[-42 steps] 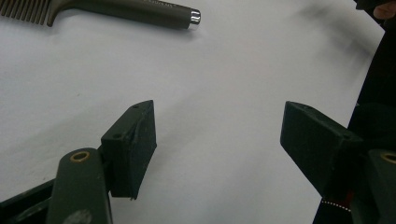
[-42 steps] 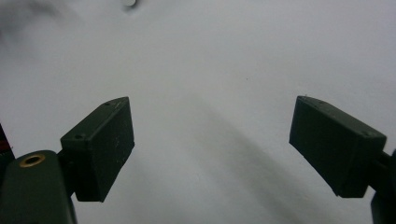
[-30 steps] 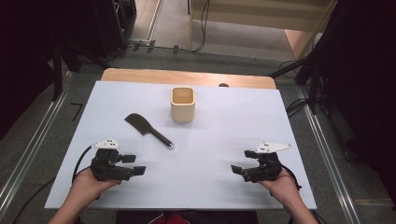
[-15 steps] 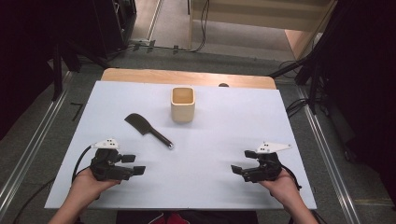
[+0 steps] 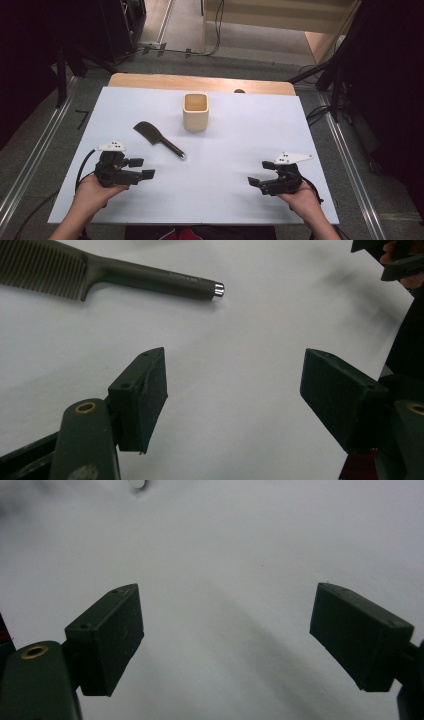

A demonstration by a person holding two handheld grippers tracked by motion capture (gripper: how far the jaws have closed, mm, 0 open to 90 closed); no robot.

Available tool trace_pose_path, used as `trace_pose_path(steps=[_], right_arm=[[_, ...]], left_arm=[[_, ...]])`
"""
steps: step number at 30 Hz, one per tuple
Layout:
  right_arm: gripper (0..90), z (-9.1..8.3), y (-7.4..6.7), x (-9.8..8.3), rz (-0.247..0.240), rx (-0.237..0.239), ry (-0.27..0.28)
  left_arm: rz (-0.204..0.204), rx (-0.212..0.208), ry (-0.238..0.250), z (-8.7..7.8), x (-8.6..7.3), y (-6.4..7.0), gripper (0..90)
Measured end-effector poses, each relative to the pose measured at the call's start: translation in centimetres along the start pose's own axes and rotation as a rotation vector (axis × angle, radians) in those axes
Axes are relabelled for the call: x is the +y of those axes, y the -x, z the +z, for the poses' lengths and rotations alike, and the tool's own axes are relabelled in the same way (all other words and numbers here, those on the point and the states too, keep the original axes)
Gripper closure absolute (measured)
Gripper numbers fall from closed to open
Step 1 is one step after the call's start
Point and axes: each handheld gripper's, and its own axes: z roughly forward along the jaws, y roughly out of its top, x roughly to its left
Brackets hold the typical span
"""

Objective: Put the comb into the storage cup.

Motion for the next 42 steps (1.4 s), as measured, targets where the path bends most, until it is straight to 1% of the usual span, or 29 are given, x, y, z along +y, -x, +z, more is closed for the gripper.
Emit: trace_pose_path(steps=[2, 4, 6, 8, 10, 12, 14, 18, 21, 24, 25, 30, 34, 36, 40, 42], right_arm=[[12.3, 0.0, 0.0, 0.0, -0.001, 0.001, 0.002], [12.3, 0.0, 0.0, 0.0, 0.000, 0.002, 0.003], [12.3, 0.0, -0.1, 0.0, 0.000, 0.002, 0.003], [12.3, 0.0, 0.0, 0.0, 0.000, 0.002, 0.004], [12.3, 0.0, 0.0, 0.0, 0.000, 0.002, 0.005], [12.3, -0.1, 0.0, 0.0, -0.001, 0.003, 0.004], [12.3, -0.1, 0.0, 0.0, -0.001, 0.004, 0.004], [12.3, -0.1, 0.0, -0.1, -0.002, 0.003, 0.003], [12.3, -0.1, 0.0, -0.1, -0.002, 0.003, 0.004], [12.3, -0.1, 0.0, -0.1, -0.003, 0.002, 0.004], [12.3, -0.1, 0.0, -0.1, 0.002, 0.001, 0.006], [12.3, -0.1, 0.0, -0.1, 0.002, 0.001, 0.005], [12.3, -0.2, 0.0, -0.1, 0.002, -0.001, 0.007], [12.4, -0.2, 0.0, -0.2, 0.005, -0.001, 0.008], [12.3, -0.2, 0.0, -0.2, 0.003, -0.004, 0.008], [12.3, -0.3, 0.0, -0.2, 0.003, -0.004, 0.008]], left_arm=[[0.003, 0.007, 0.004, 0.1, 0.4, 0.0, 27.5], [0.014, 0.006, 0.008, 0.3, 0.7, 0.0, 25.9], [0.018, 0.011, 0.002, 0.5, 1.1, 0.0, 25.9], [0.006, -0.003, -0.005, 0.7, 1.5, 0.0, 25.9], [0.006, -0.007, -0.009, 0.8, 1.9, 0.0, 26.0], [0.009, -0.013, -0.012, 0.9, 2.1, -0.1, 26.3], [0.016, -0.021, -0.013, 1.2, 2.6, -0.1, 26.4], [0.017, -0.028, -0.014, 1.6, 3.2, 0.0, 26.4], [0.026, -0.028, -0.010, 1.8, 3.6, 0.0, 26.4], [0.023, -0.030, -0.008, 2.0, 3.8, 0.0, 26.4], [0.013, -0.039, -0.008, 2.1, 4.0, 0.1, 26.4], [0.001, -0.038, -0.006, 2.5, 4.3, 0.0, 26.4], [-0.003, -0.032, -0.008, 2.8, 4.8, 0.0, 26.4], [-0.011, -0.032, -0.016, 3.1, 5.2, -0.1, 26.3], [-0.013, -0.041, -0.019, 3.3, 5.6, -0.2, 26.6], [-0.006, -0.045, -0.015, 3.5, 5.9, -0.2, 27.3]])
